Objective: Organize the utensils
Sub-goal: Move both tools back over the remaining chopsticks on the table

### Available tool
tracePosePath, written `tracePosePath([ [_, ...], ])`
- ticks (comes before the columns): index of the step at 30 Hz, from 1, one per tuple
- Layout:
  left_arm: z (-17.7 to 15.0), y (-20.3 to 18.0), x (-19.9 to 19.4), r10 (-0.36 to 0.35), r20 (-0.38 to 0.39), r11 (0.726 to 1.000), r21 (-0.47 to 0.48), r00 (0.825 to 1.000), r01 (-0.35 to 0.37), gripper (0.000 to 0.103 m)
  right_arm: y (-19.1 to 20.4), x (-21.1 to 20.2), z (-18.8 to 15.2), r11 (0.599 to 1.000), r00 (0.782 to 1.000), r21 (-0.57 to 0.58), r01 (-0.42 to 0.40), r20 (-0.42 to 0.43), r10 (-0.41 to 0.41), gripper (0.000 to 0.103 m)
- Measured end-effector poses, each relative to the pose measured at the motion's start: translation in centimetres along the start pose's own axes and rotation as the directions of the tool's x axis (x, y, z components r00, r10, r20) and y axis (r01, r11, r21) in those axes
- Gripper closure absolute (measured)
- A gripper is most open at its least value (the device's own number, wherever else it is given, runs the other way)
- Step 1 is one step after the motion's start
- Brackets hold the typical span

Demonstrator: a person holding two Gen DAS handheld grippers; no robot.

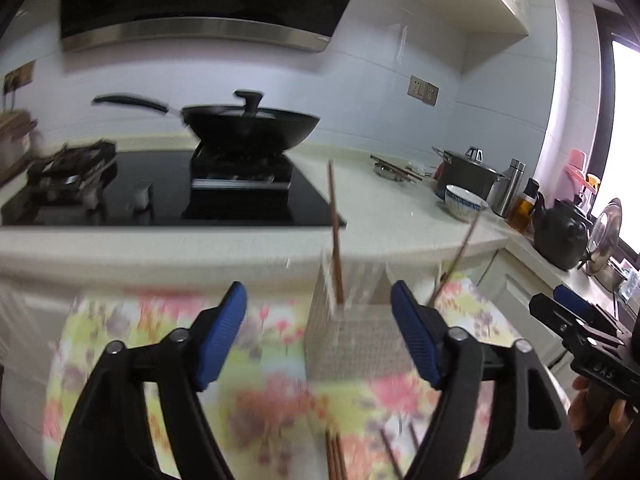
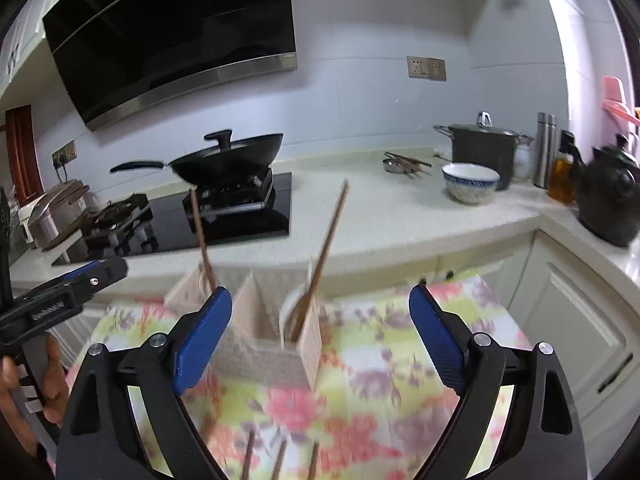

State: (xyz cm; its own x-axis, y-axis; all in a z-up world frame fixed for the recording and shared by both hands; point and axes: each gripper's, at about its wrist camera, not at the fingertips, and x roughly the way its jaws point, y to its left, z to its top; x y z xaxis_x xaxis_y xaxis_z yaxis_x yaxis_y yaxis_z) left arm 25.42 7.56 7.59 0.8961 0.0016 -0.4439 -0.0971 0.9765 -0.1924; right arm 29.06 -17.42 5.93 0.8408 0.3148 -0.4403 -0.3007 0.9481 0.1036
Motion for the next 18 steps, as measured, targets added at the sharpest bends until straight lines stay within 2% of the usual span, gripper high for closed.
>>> tracePosePath([
  [4, -5.8, 0.5, -1.9, 0.025, -0.087, 0.999, 0.032, 0.996, -0.023, 0.026, -0.3, -1.5, -5.3, 0.994, 0.994, 0.004, 0.105, -0.027, -0.105, 0.019],
  [6, -8.7, 0.7, -2.9, 0.025, -0.134, 0.999, 0.037, 0.991, -0.021, 0.026, -0.6, -2.1, -7.7, 0.992, 0.991, 0.002, 0.126, -0.043, -0.126, 0.019],
  [10, -12.8, 0.5, -3.8, 0.037, -0.213, 0.998, 0.052, 0.976, -0.027, 0.026, -0.8, -2.8, -11.6, 0.997, 0.988, 0.001, 0.073, -0.139, -0.072, 0.019],
  [12, -14.3, 0.2, -4.0, 0.045, -0.242, 0.998, 0.06, 0.969, -0.032, 0.03, -0.9, -2.9, -13.0, 0.997, 0.98, 0.01, 0.073, -0.185, -0.069, 0.019],
  [13, -14.7, 0.1, -4.0, 0.036, -0.257, 0.998, 0.052, 0.966, -0.023, 0.037, -1.1, -2.9, -13.5, 0.997, 0.977, 0.023, 0.074, -0.201, -0.068, 0.019],
  [14, -15.1, -0.1, -3.9, 0.025, -0.274, 0.999, 0.046, 0.961, -0.013, 0.039, -1.0, -2.8, -13.8, 0.997, 0.974, 0.029, 0.07, -0.216, -0.062, 0.019],
  [18, -15.6, -0.6, -3.3, 0.047, -0.311, 0.998, 0.063, 0.949, -0.028, 0.039, -0.8, -2.5, -14.9, 0.998, 0.966, 0.022, 0.052, -0.256, -0.044, 0.019],
])
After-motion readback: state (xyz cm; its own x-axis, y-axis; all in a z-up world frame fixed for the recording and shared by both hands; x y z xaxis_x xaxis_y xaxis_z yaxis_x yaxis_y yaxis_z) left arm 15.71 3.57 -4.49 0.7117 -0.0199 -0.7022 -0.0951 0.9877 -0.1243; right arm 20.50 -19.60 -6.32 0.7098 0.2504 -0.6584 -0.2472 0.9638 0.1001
